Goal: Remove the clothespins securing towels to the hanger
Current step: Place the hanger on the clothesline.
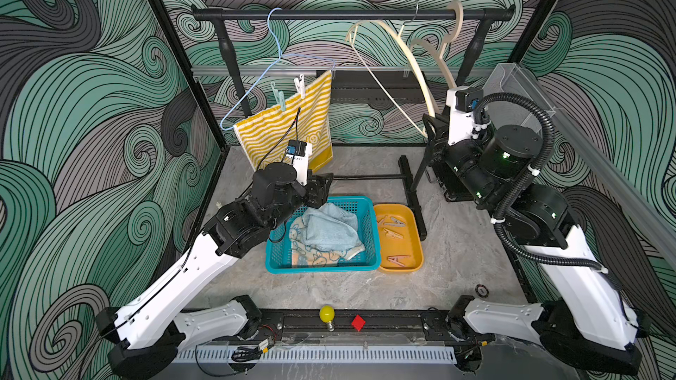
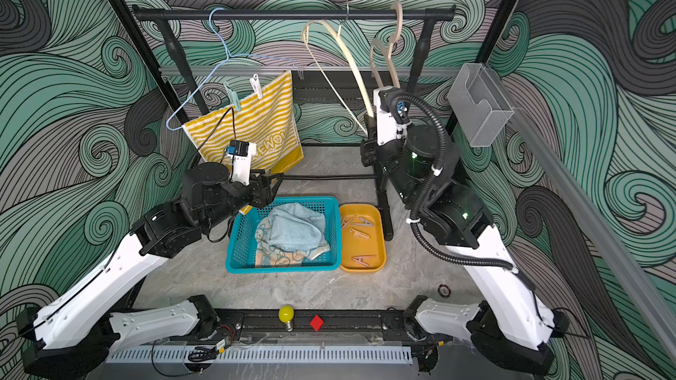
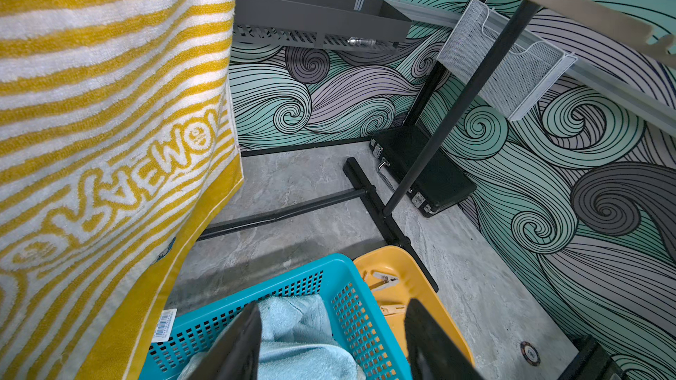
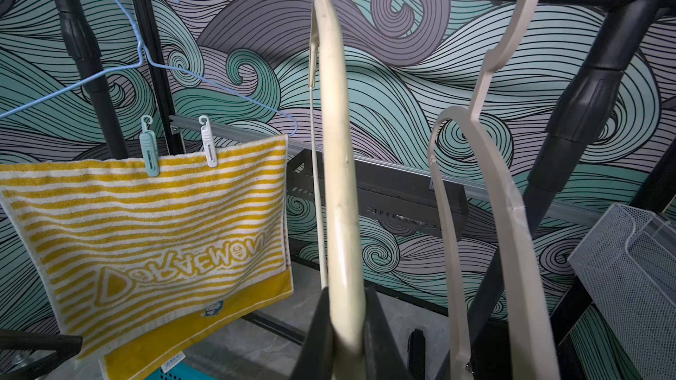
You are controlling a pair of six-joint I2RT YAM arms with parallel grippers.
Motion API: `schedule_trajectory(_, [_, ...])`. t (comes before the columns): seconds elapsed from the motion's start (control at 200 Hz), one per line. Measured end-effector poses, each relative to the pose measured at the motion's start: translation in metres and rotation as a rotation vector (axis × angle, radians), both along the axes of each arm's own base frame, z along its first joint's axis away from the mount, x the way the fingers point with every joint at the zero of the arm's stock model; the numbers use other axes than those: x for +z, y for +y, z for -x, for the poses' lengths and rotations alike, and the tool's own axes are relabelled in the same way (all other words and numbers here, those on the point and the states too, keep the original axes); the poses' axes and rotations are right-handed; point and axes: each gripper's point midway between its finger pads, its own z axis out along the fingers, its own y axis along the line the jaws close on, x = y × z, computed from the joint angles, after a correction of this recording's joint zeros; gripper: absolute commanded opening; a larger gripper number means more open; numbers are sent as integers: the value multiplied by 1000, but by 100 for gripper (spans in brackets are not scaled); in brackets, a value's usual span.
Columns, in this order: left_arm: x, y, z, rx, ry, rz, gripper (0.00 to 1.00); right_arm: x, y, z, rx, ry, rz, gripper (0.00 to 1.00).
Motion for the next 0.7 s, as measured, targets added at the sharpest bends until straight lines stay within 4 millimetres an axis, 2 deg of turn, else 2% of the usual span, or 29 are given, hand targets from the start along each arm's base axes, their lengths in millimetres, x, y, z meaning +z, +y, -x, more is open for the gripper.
schedule_trajectory(0.445, [0,0,0,0,1,1,61,-18,15,-27,-48,60,66,0])
schedule_trajectory(0.701, [-4,0,0,4,5,-6,61,-14,14,-29,-66,54,65,0])
